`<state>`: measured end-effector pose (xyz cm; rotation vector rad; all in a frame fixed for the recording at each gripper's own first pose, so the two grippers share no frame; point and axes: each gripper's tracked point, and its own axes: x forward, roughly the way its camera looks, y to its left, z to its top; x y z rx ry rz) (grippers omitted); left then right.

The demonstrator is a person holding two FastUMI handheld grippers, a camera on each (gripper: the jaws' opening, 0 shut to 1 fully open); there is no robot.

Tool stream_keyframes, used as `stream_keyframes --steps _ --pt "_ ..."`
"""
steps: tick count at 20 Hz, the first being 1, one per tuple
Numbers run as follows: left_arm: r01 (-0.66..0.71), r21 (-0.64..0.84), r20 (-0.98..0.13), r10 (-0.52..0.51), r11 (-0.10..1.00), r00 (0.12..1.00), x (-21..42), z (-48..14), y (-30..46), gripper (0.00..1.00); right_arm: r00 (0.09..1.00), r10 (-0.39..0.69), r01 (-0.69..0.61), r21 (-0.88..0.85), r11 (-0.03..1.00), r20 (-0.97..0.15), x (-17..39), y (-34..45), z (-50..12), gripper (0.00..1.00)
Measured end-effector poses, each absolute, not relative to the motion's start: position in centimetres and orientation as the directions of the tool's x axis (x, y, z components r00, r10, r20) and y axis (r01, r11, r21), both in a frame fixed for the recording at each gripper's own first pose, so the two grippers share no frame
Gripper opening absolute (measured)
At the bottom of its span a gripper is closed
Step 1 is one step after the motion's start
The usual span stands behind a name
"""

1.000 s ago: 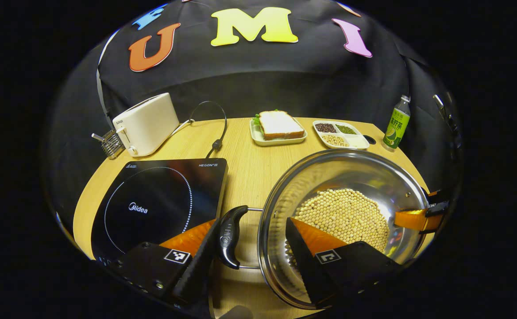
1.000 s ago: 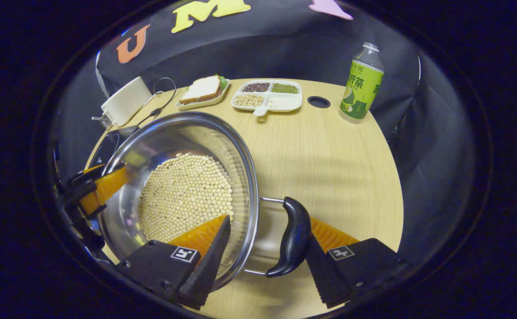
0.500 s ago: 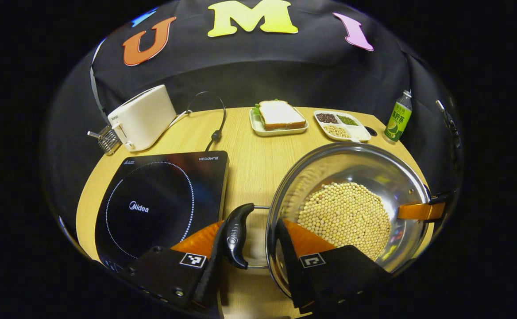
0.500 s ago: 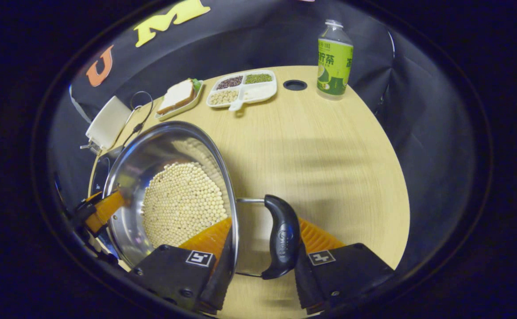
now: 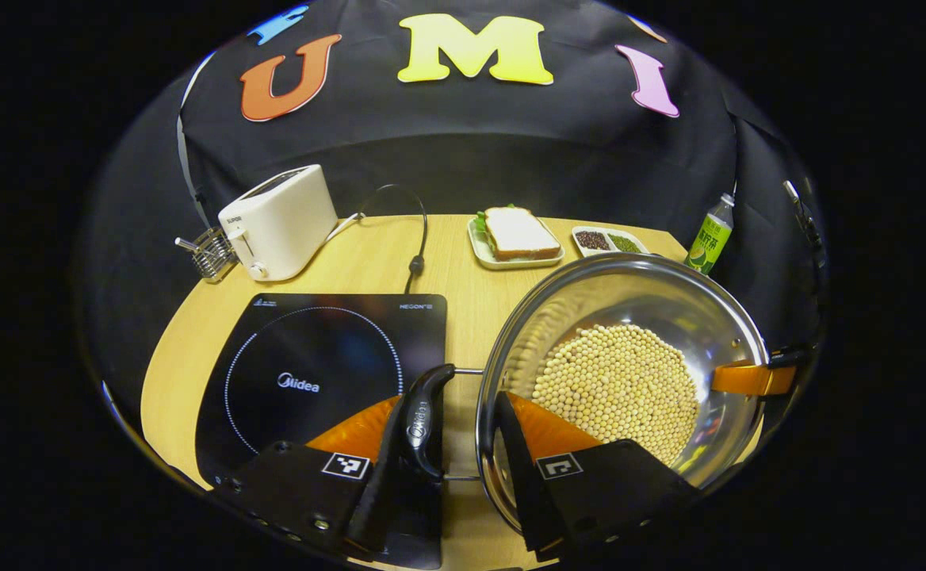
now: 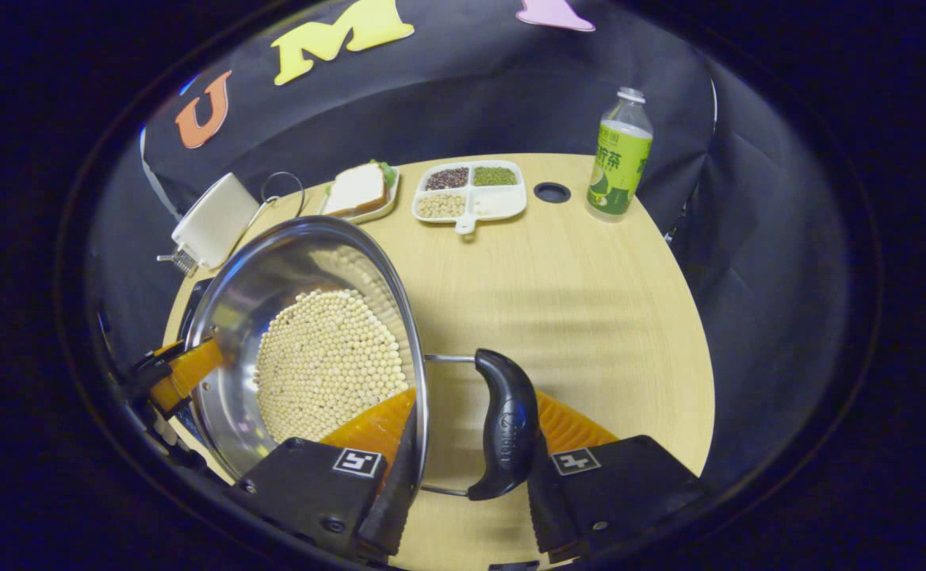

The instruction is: First push the handle of the pot to place it horizontally, then grasp the pot with both hands and set it on the induction cooktop.

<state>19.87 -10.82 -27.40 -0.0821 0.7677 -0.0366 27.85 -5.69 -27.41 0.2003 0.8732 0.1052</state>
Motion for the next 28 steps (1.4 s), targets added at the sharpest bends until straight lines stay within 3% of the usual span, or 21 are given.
stream_keyframes --steps 17,28 --pt "-0.016 -0.008 -0.666 0.007 1.0 0.746 17.8 -25.5 5.3 0.61 0.638 0.229 -0.034 0.27 0.962 -0.735 25.3 10.8 -24.4 0.62" --pt "-0.044 0.005 -0.673 0.036 0.999 0.739 19.6 -27.5 13.7 0.61 0.64 0.234 -0.052 0.263 0.963 -0.732 27.8 19.6 -24.5 0.61"
